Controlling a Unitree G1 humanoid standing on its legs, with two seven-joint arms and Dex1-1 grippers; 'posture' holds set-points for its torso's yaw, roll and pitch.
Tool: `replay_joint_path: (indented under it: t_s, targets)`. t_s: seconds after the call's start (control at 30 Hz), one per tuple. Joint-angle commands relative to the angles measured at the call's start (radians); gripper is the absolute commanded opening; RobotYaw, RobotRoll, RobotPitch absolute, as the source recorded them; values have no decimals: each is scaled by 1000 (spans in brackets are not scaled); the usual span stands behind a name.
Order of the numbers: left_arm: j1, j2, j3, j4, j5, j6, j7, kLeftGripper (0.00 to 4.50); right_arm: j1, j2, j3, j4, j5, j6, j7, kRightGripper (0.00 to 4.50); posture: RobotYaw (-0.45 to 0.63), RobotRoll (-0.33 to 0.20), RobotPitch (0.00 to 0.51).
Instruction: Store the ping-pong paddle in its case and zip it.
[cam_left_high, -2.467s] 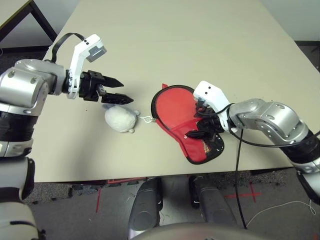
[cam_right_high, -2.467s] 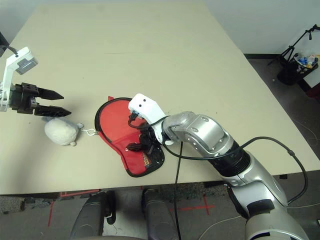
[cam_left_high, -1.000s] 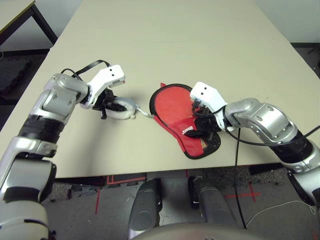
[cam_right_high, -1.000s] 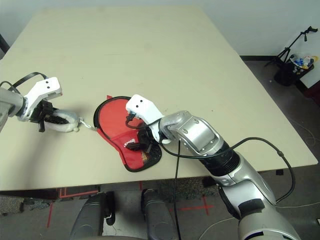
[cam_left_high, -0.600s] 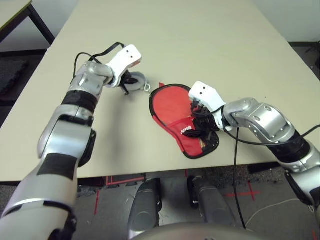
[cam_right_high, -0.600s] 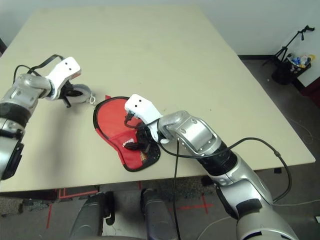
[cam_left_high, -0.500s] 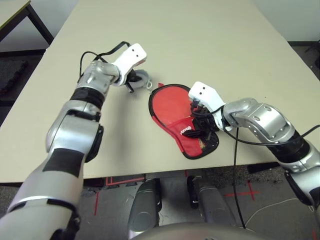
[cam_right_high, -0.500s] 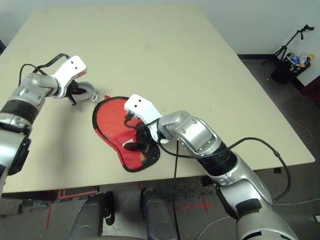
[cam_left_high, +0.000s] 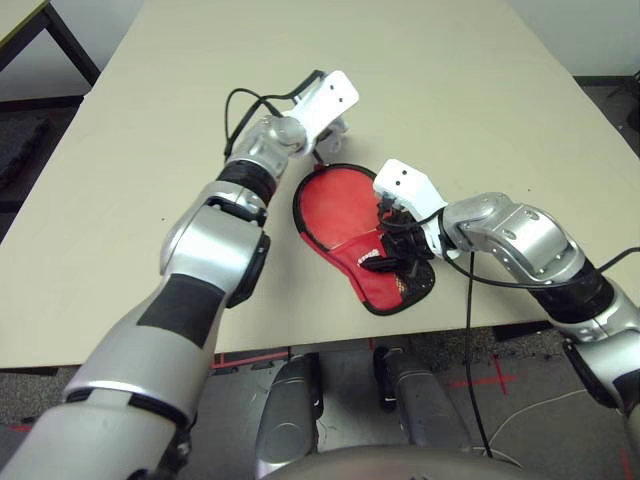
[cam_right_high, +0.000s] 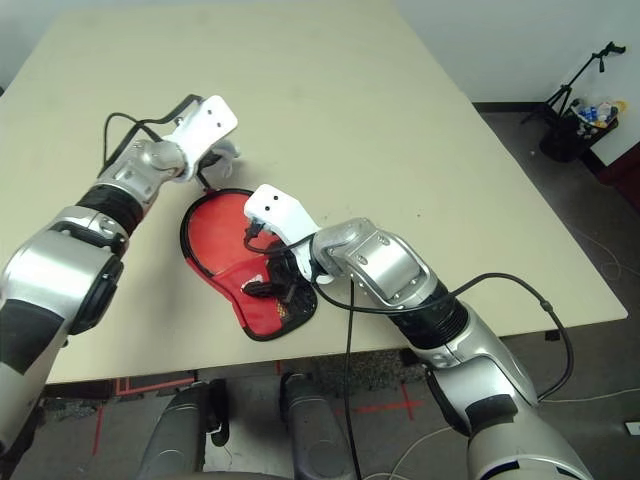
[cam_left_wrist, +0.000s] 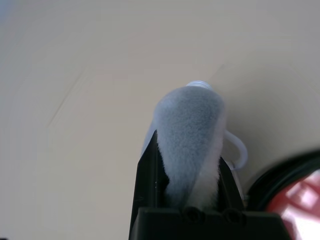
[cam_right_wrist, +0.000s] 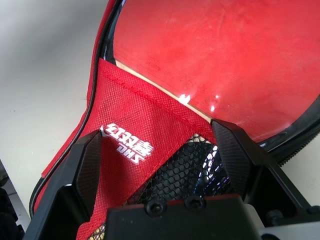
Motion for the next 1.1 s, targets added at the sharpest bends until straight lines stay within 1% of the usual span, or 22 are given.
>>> replay_joint_path:
  t_s: [0.03, 0.13, 0.23, 0.57, 0.7, 0.77, 0.83, 0.87, 1.1]
  targets:
    - [-37, -56, 33, 3, -13, -24, -1, 332, 27, 23, 64, 40, -8, 15, 9, 4500, -67, 0, 232]
    - [-34, -103, 44, -2, -20, -31, -25, 312, 28, 22, 62, 48, -16, 12, 13, 4500, -71, 0, 230]
    - [-21, -123, 40, -6, -13, -39, -49, 309, 29, 23, 57, 54, -23, 10, 15, 4500, -68, 0, 226]
    - [17, -124, 44, -21, -17, -37, -143, 307, 27, 27, 54, 81, -39, -14, 25, 4500, -43, 0, 211]
    - [22, -137, 104, -34, -88, -10, -269, 306, 12, 43, 54, 119, -58, -45, 32, 4500, -24, 0, 198]
    - [19, -135, 104, -39, -86, -7, -283, 306, 9, 48, 53, 132, -65, -54, 37, 4500, -18, 0, 192]
    - [19, -127, 96, -43, -77, -12, -287, 1028, 5, 51, 53, 145, -71, -64, 42, 4500, -12, 0, 187]
    - [19, -122, 95, -45, -76, -14, -286, 1303, 4, 53, 52, 149, -74, -67, 43, 4500, -12, 0, 187]
    - [17, -75, 106, -58, -86, -13, -294, 3648, -3, 66, 47, 186, -97, -96, 57, 4500, 0, 0, 176]
